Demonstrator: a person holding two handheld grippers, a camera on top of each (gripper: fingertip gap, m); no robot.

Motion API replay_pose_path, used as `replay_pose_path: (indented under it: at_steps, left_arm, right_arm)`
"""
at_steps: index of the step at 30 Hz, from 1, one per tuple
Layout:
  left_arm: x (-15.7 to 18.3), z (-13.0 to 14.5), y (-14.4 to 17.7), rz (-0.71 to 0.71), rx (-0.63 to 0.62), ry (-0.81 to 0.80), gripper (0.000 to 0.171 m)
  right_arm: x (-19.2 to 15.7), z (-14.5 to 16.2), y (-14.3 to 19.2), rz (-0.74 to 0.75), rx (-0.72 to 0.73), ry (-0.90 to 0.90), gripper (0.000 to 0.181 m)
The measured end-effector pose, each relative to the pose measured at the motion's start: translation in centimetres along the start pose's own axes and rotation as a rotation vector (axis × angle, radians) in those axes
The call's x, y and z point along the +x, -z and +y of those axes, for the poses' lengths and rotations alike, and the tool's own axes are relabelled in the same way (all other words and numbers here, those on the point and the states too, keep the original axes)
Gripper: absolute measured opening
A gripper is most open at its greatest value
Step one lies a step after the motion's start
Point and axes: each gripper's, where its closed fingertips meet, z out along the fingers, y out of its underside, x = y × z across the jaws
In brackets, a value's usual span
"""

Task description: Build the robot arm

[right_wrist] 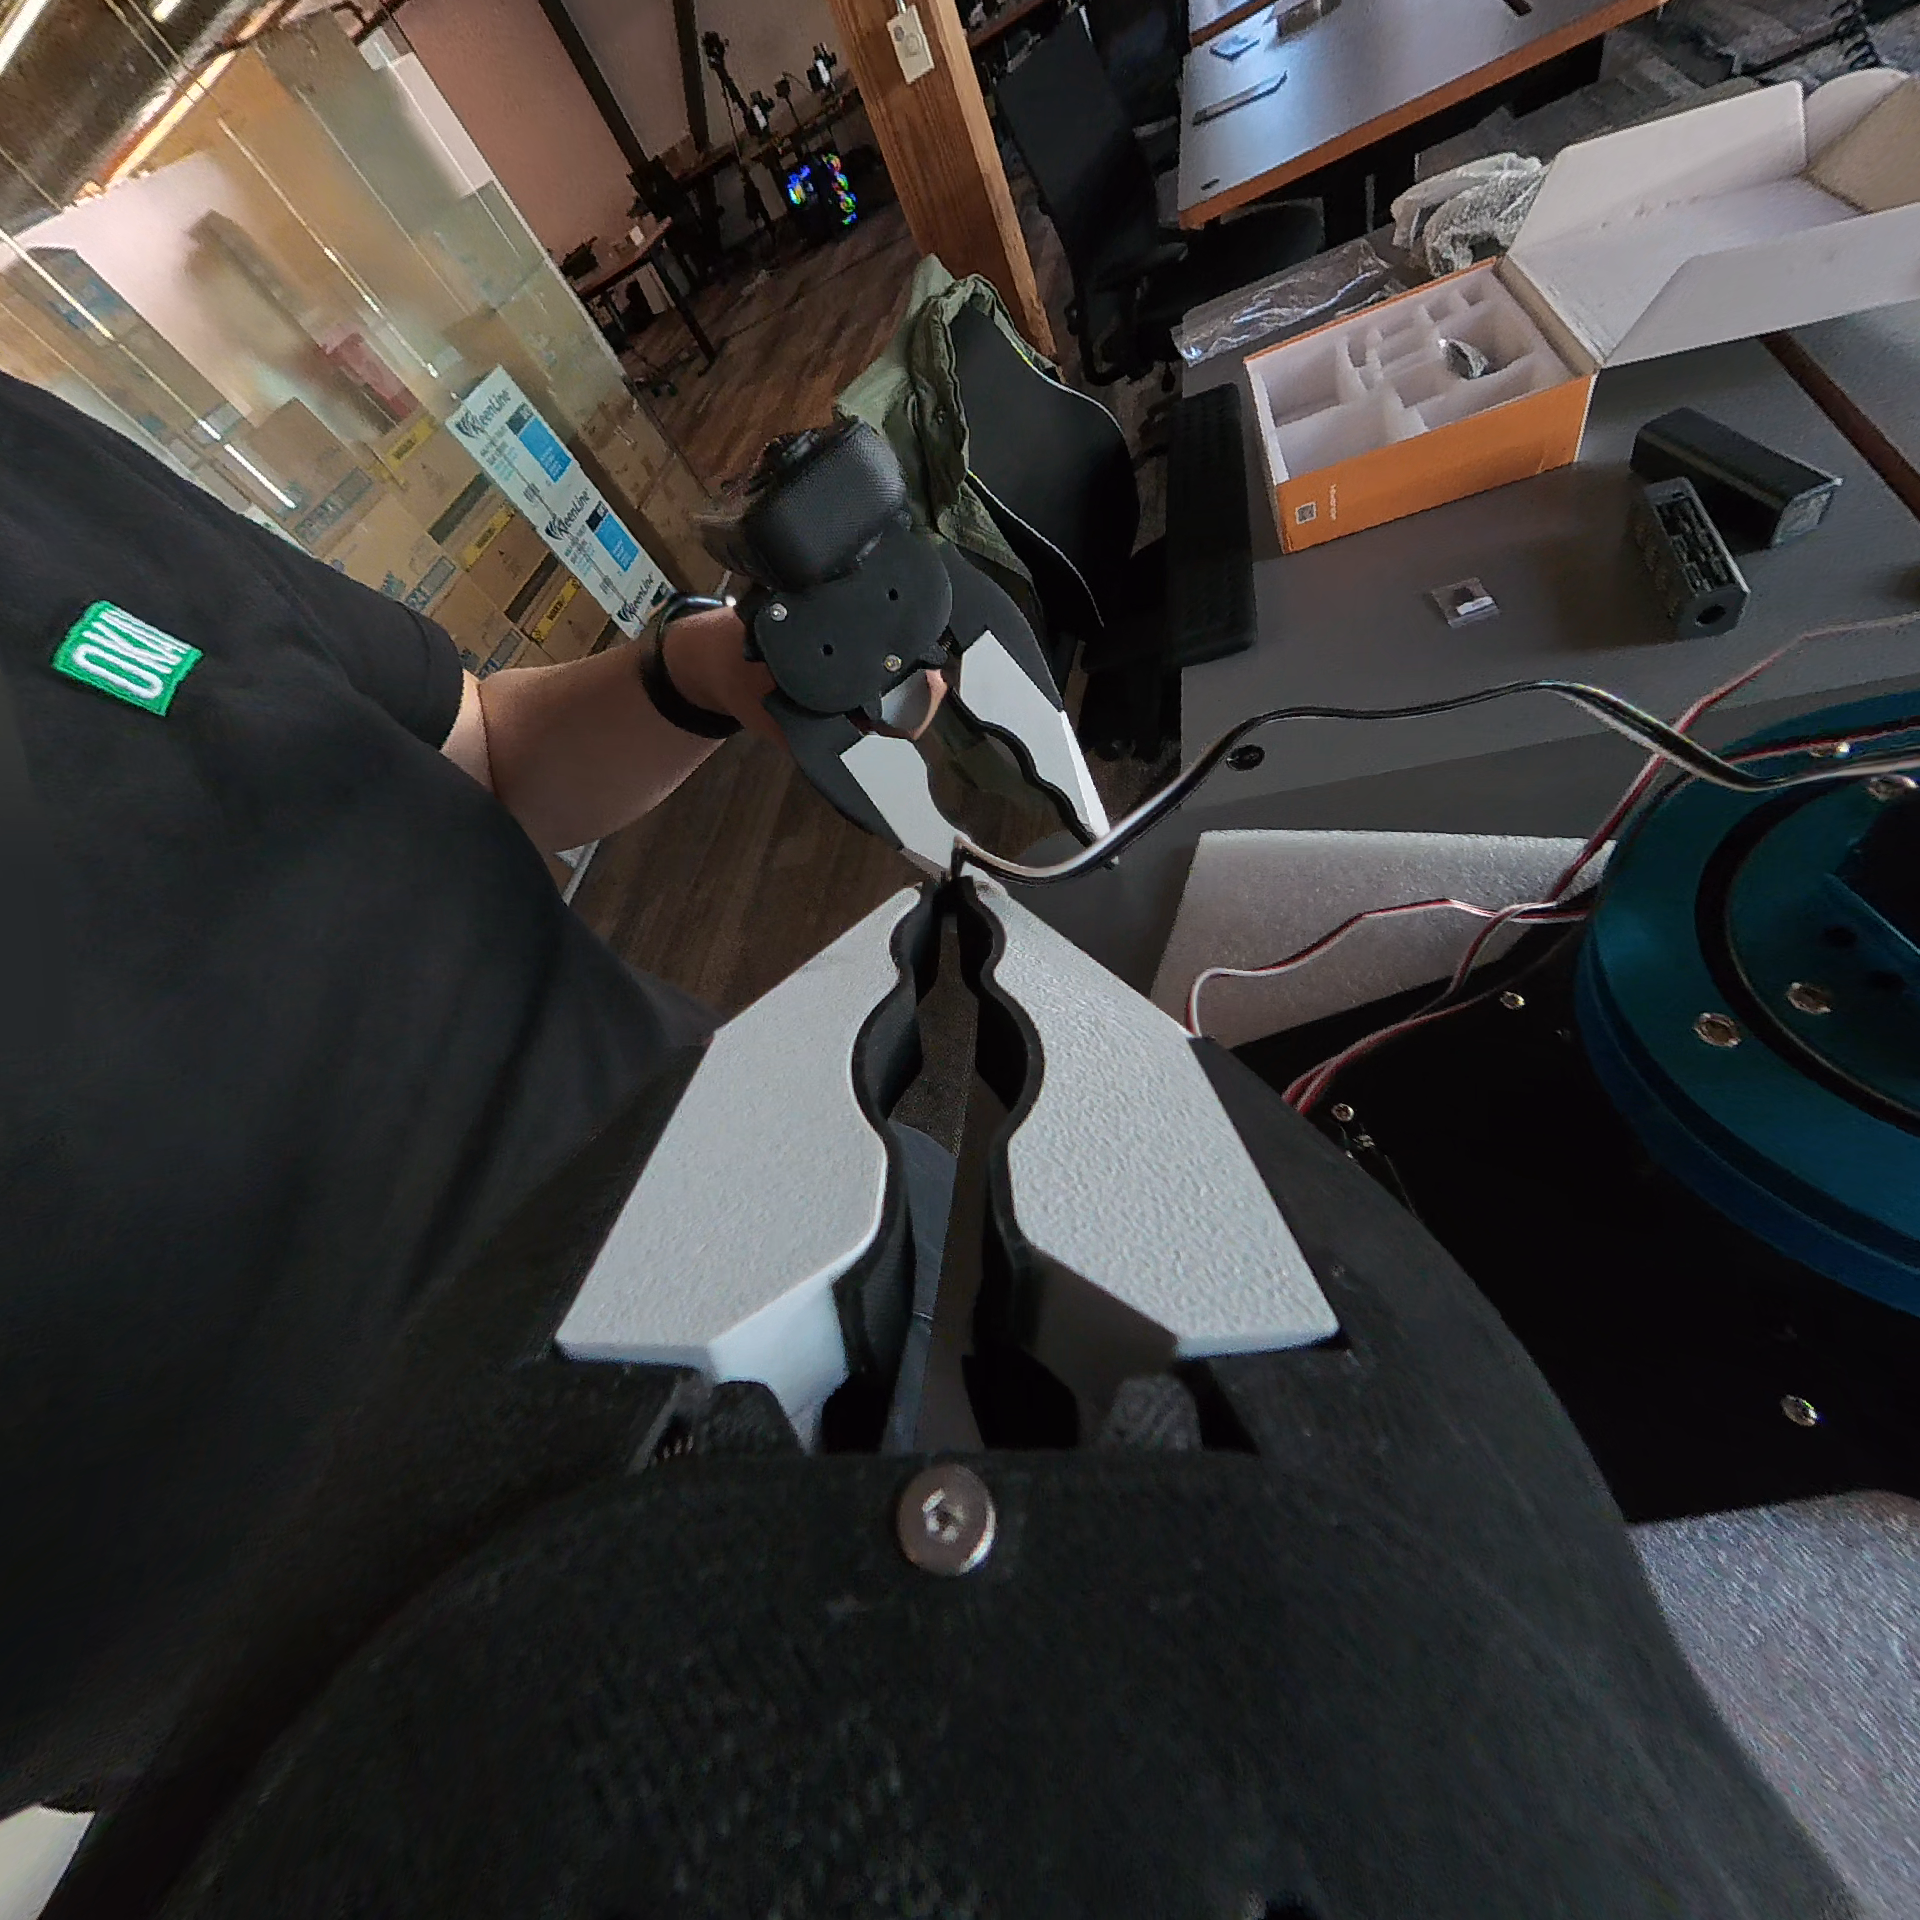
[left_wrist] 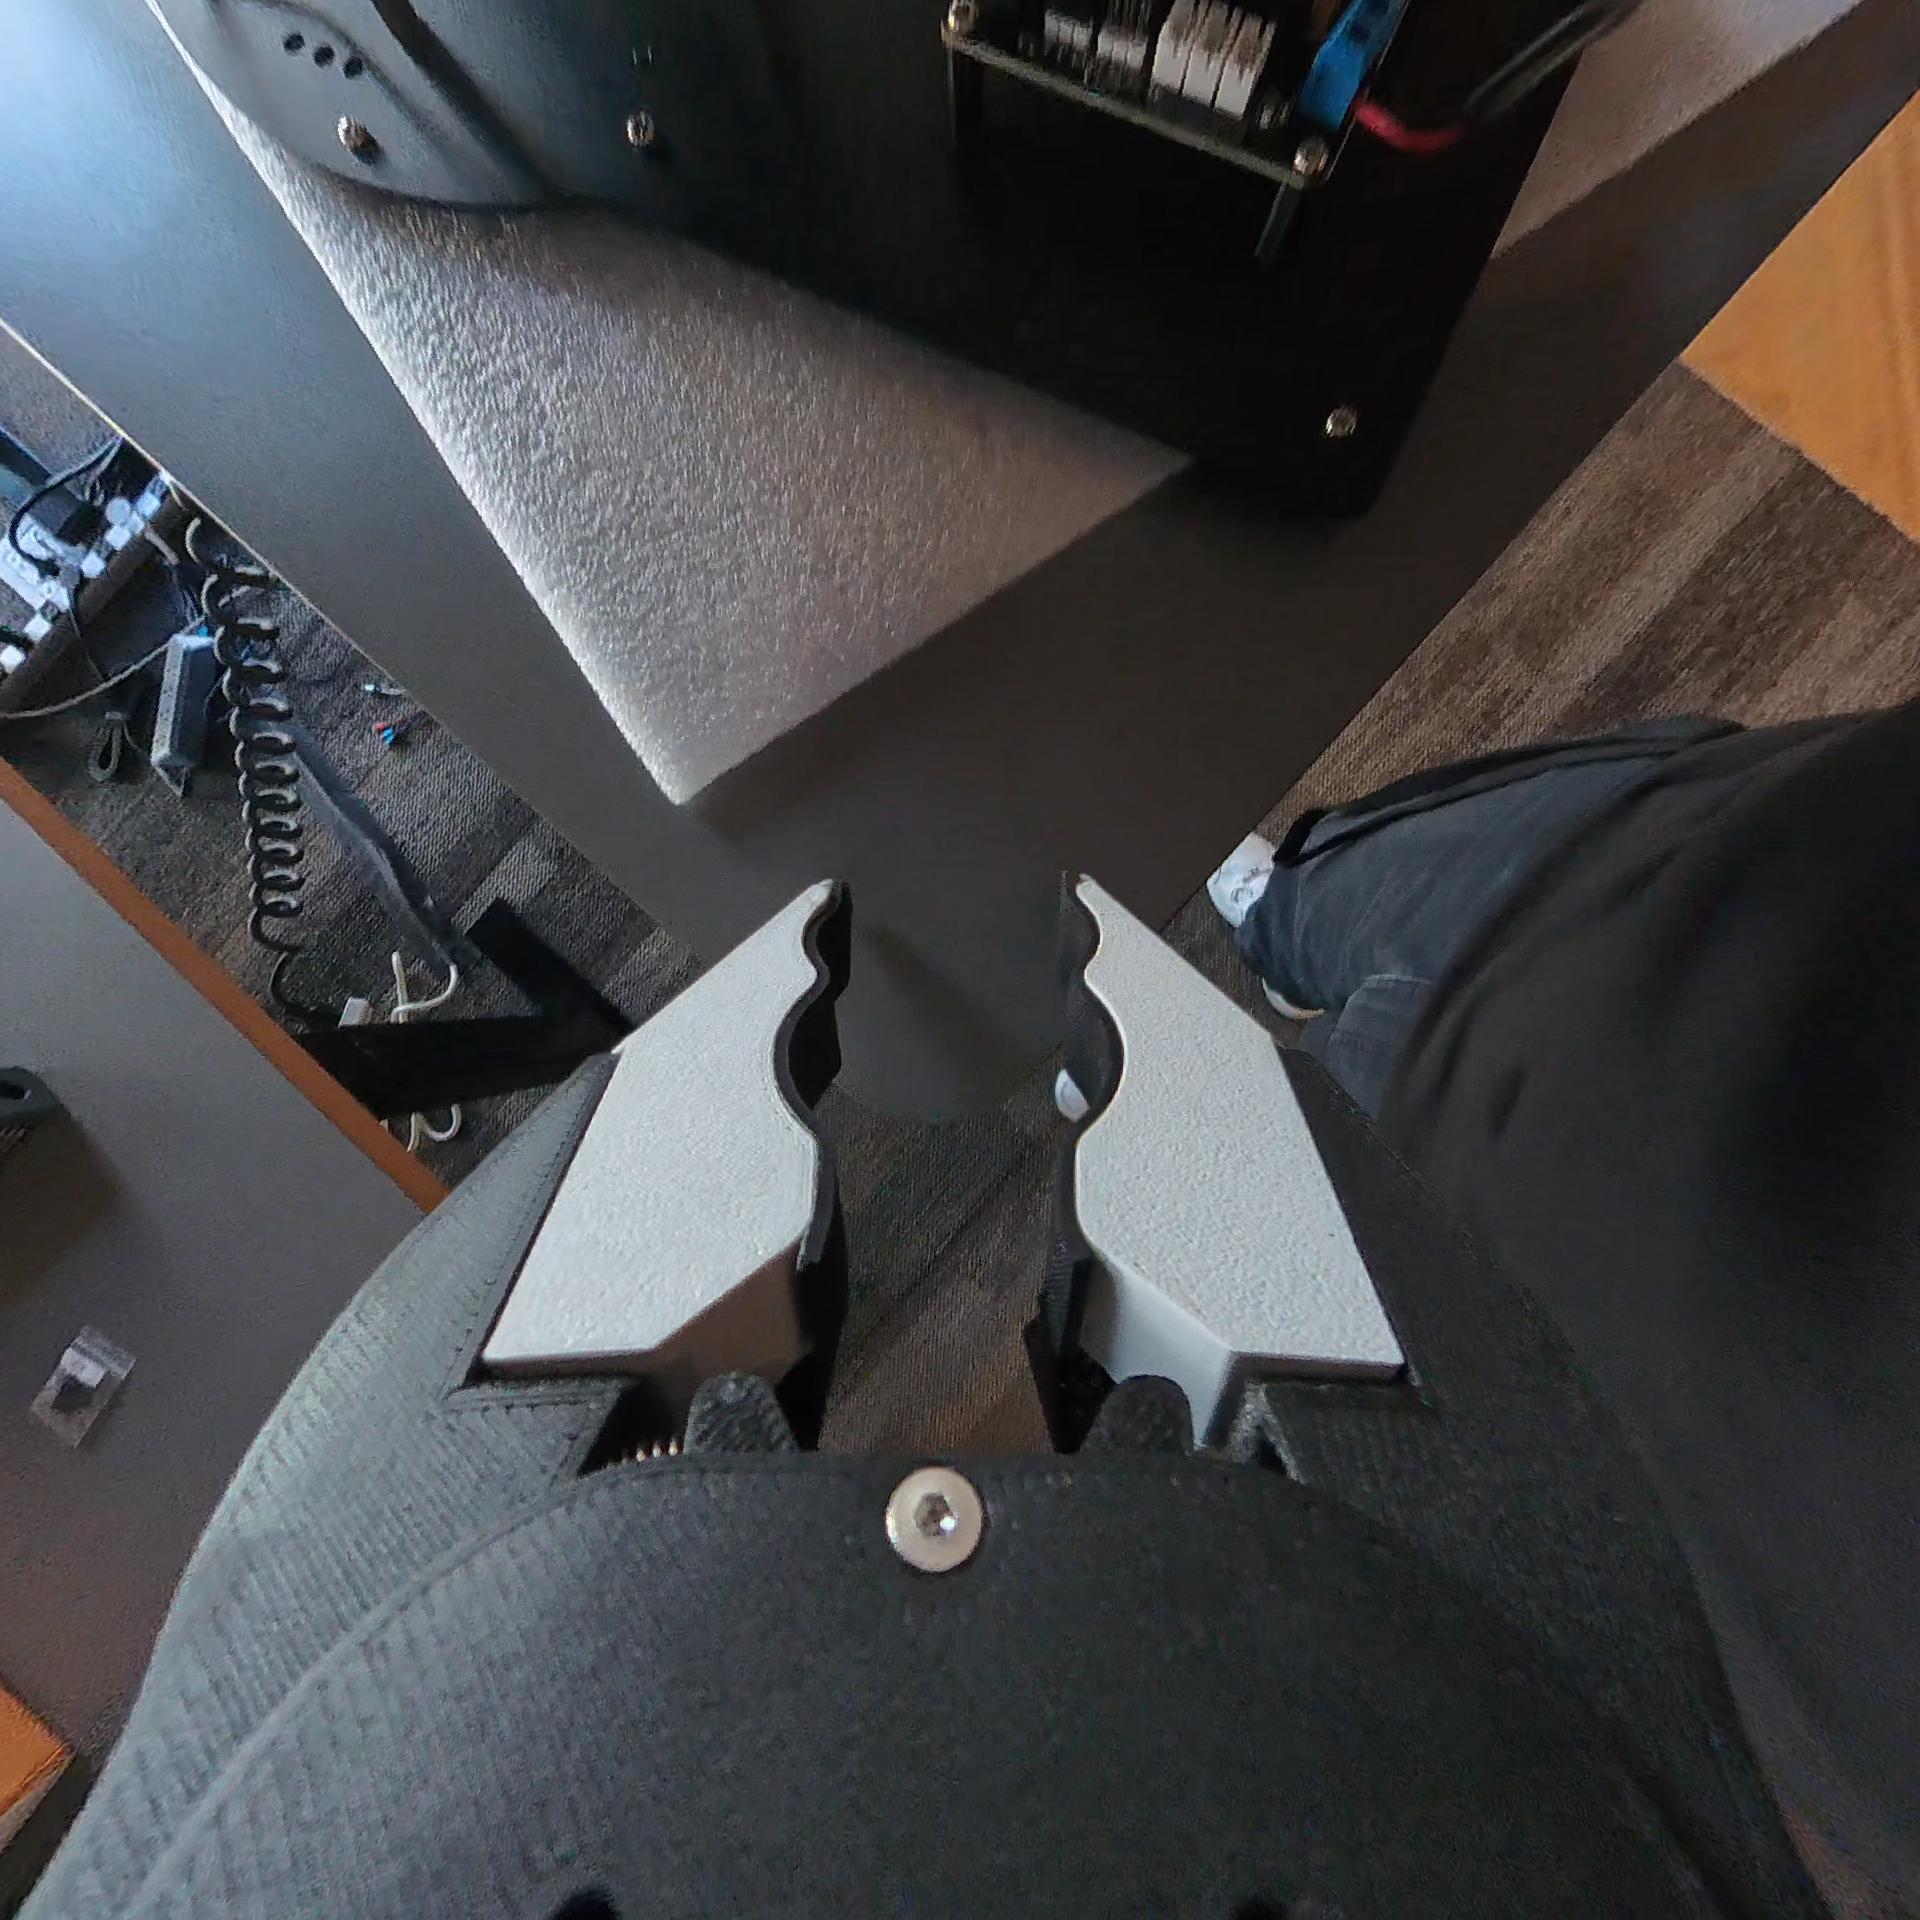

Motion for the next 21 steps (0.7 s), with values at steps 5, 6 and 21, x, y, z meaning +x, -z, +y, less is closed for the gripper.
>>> replay_pose_path:
  at_steps: [5,6,21]
  left_arm:
    - [-0.1,0.0,-0.2,0.020,0.020,0.021,0.038]
    - [-0.1,0.1,-0.1,0.027,0.020,0.023,0.037]
    - [5.5,-13.4,4.8,0.343,0.579,0.107,0.014]
  right_arm:
    - [1.1,0.8,0.6,0.046,-0.026,-0.002,0.000]
    - [1.3,1.1,0.7,0.060,-0.041,0.005,0.000]
    - [-0.3,1.6,-1.1,-0.066,-0.011,0.021,0.000]
